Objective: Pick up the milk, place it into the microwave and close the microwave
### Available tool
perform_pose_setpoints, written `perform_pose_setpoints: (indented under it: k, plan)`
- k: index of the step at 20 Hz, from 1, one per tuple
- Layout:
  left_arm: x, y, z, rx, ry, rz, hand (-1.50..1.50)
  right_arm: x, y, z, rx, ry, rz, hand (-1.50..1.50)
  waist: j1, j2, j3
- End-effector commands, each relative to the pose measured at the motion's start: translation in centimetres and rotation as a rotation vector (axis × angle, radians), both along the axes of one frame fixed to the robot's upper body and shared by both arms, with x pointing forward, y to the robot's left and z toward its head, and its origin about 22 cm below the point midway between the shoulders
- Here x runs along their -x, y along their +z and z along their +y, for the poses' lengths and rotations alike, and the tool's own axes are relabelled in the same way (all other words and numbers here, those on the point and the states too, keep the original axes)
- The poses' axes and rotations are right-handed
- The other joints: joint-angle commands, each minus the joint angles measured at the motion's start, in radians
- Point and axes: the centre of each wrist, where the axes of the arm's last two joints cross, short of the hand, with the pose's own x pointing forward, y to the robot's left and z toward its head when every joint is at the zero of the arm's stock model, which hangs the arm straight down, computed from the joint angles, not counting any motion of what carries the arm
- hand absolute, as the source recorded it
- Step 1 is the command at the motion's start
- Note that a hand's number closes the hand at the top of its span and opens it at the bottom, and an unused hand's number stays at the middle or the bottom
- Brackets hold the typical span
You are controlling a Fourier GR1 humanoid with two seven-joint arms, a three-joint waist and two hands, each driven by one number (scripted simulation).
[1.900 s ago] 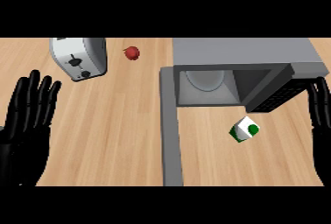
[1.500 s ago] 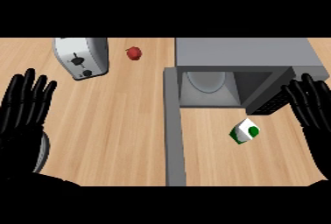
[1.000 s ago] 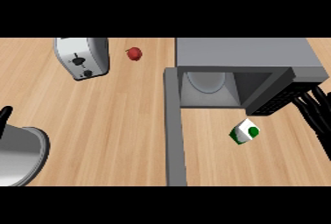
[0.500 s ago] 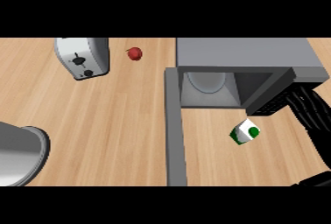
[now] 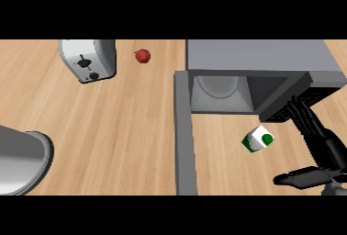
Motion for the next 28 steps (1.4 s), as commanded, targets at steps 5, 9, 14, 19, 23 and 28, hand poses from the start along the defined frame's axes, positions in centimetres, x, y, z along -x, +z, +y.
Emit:
perform_pose_setpoints:
  k: [5,9,14,19,23,28]
  plan:
    - [2.1,2.4,-0.7,0.027,-0.046,-0.076,-1.5,-1.0,-6.8,-1.6,0.059,-0.045,0.067,-1.5,0.01,0.002,0.002]
    - [2.1,1.7,0.2,0.038,-0.044,-0.057,-1.5,-2.5,-9.0,-1.1,0.101,-0.033,0.1,-1.5,0.014,0.003,0.001]
    - [2.7,1.9,1.1,0.031,-0.051,-0.073,-1.5,-0.5,-12.0,-2.3,0.158,-0.024,0.077,-1.5,0.01,0.003,0.002]
    - [2.4,0.8,1.4,0.03,-0.059,-0.055,-1.5,-0.6,-14.1,-2.2,0.16,-0.013,0.08,-1.5,0.015,0.008,0.003]
    - [3.4,0.3,1.2,0.045,-0.067,-0.062,-1.5,-2.2,-13.6,-2.4,0.115,-0.031,0.07,-1.5,0.024,0.008,0.003]
    - [4.5,1.9,1.4,0.032,-0.066,-0.055,-1.5,0.2,-15.7,-1.7,0.08,-0.024,0.077,-1.5,0.03,0.009,0.005]
